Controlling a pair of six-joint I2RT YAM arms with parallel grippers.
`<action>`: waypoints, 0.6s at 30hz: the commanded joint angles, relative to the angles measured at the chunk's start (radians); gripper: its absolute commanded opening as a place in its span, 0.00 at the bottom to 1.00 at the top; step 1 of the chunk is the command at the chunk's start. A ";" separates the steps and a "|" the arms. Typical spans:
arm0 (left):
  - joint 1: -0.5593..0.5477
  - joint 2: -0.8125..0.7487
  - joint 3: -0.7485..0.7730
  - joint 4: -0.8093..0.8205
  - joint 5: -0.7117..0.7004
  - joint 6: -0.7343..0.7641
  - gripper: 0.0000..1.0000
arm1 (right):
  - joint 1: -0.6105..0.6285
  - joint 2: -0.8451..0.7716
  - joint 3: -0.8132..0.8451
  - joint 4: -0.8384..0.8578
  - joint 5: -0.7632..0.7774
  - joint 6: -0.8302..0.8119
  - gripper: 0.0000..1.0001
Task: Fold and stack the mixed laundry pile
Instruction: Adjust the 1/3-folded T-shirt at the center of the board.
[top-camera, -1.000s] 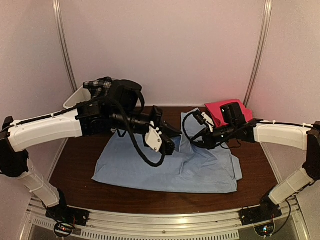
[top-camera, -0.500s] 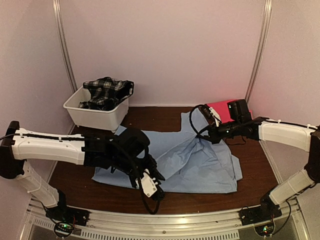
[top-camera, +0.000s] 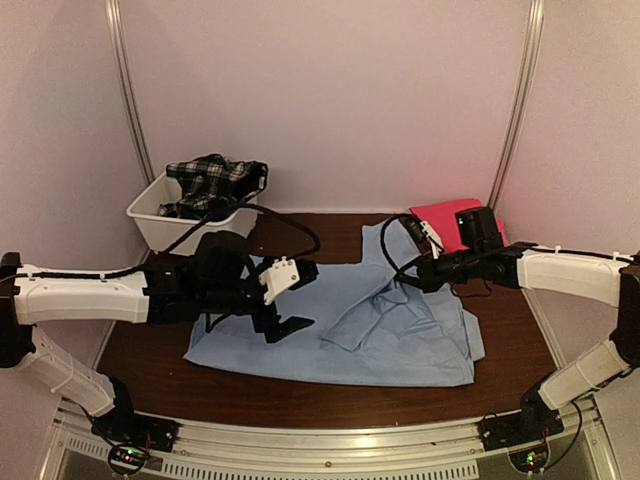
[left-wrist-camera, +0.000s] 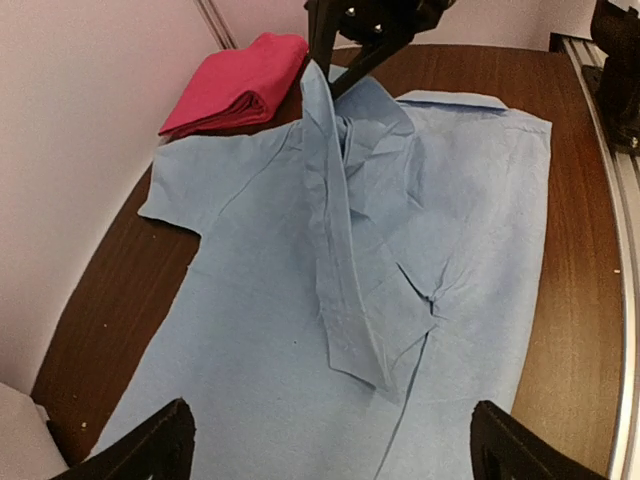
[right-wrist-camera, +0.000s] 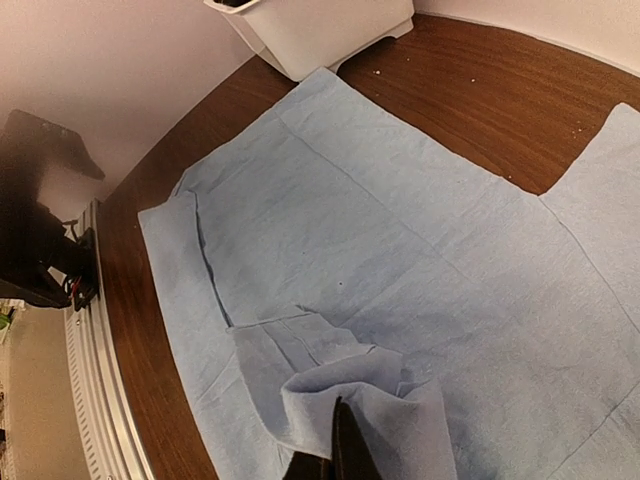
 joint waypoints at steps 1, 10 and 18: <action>0.000 0.110 0.032 0.178 0.010 -0.430 0.98 | -0.003 0.001 -0.007 0.073 0.010 0.041 0.00; 0.005 0.140 0.000 0.260 -0.034 -0.467 0.95 | -0.003 -0.008 -0.005 0.089 0.003 0.055 0.00; 0.006 0.376 0.073 0.289 0.010 -0.436 0.78 | -0.003 -0.011 -0.012 0.118 0.007 0.070 0.00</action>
